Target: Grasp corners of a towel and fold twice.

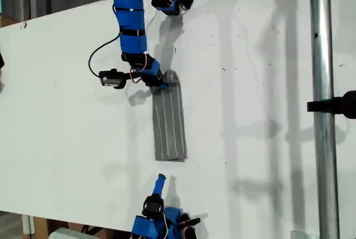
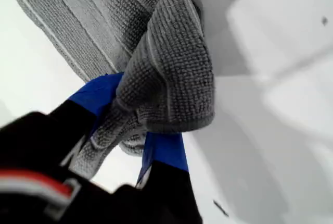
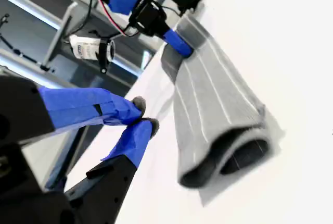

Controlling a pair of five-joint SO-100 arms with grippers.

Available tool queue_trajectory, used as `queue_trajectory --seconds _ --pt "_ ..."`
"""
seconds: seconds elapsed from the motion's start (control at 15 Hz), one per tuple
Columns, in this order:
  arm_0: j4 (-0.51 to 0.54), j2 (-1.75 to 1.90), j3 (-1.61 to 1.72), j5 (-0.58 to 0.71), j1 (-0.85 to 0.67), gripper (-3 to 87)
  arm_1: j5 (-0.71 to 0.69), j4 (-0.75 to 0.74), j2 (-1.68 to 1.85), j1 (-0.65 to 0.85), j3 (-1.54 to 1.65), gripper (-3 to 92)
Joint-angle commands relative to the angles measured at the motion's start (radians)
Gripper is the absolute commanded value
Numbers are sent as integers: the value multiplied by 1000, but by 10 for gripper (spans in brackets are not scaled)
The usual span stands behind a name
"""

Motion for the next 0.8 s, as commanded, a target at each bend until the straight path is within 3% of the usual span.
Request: queue_trajectory --seconds 0.0,0.13,0.2,0.27,0.47,0.53,0.73 --pt "-25 8 -18 5 11 32 17 439 210 3 -9 -2" --pt "-28 8 -15 8 11 32 84 824 302 -12 -12 -2" --pt "-31 8 -14 9 11 32 121 934 295 -23 -35 -2" --pt "-31 8 -14 9 11 32 130 927 273 -46 -104 -2" --pt "-28 8 -18 5 14 32 -21 264 235 -130 -189 -2" --pt "-26 8 -18 2 17 32 -28 129 189 -137 -199 -2" --pt "-26 8 -14 -2 17 32 -32 -54 52 -146 -250 -2"
